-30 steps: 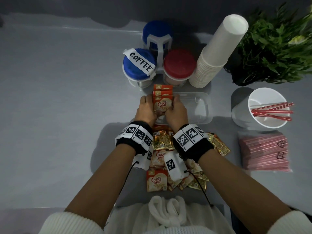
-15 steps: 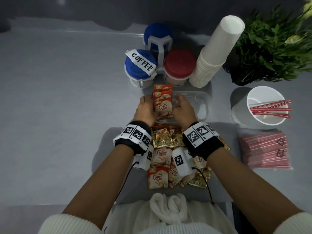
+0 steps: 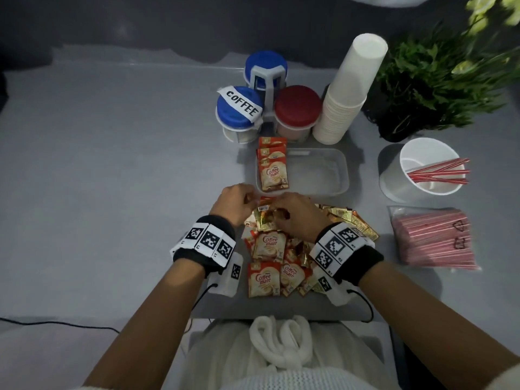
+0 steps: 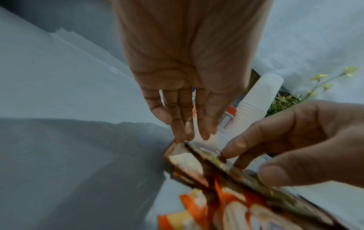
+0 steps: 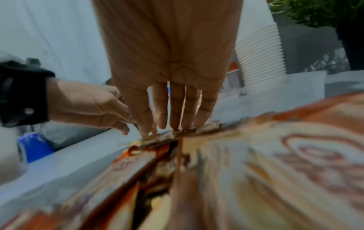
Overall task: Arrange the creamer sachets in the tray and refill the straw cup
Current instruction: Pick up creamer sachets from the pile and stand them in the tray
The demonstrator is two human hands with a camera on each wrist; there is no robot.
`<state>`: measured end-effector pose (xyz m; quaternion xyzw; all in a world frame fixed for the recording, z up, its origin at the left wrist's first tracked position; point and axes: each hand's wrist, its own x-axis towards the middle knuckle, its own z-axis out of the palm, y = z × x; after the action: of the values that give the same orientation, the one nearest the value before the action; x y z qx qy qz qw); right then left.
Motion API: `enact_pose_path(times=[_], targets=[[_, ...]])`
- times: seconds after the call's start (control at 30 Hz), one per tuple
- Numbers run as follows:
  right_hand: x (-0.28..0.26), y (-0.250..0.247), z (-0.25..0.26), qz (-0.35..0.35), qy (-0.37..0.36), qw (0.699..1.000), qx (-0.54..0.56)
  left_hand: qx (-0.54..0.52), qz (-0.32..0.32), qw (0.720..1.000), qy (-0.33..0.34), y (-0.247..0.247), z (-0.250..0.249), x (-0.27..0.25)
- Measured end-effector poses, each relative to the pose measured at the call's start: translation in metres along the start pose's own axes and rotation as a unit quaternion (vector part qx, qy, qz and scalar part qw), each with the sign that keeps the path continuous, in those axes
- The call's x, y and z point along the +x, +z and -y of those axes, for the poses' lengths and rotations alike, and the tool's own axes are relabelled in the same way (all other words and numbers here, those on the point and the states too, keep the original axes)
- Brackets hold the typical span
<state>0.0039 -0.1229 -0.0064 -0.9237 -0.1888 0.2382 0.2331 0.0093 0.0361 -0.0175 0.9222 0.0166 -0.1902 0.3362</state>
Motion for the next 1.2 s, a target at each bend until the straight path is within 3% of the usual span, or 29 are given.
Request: enact_pose_path(times=[0.2,0.4,0.57,0.77,0.83,0.93,1.0,1.1,1.2], targets=[[-0.008,0.016,-0.006,0.007,-0.012,0.998,-0.062,0.094,0.066,0.991,0.071,0.013,0.007,-0.015],[-0.006,0.027,-0.007,-0.041,-0.044,0.995,-0.077,0.131,0.06,0.987,0.072,0.017,0.004,-0.016],[-0.013,0.011,-0.008,-0.156,0.004,0.985,0.072,0.021,0.008,0.996,0.082,0.012,-0.002,-0.02],[-0.012,-0.011,-0.001,-0.244,-0.019,0.951,0.189,-0.136,-0.071,0.987,0.047,0.008,-0.027,-0.02],[-0.013,-0.011,-0.008,-0.223,0.009,0.956,0.188,-0.202,-0.063,0.977,0.017,0.01,-0.027,-0.02],[-0.019,-0.003,-0.02,-0.084,0.055,0.989,0.109,-0.307,-0.038,0.95,-0.048,0.012,-0.02,-0.02],[-0.023,0.006,-0.023,-0.013,0.035,0.999,0.023,-0.33,-0.022,0.94,-0.083,0.015,-0.015,-0.02],[-0.024,0.017,-0.023,-0.007,-0.008,0.998,-0.067,-0.355,-0.007,0.929,-0.105,0.017,-0.011,-0.024],[-0.022,0.021,-0.02,-0.039,0.003,0.995,-0.093,-0.379,-0.006,0.919,-0.107,0.019,-0.012,-0.027]])
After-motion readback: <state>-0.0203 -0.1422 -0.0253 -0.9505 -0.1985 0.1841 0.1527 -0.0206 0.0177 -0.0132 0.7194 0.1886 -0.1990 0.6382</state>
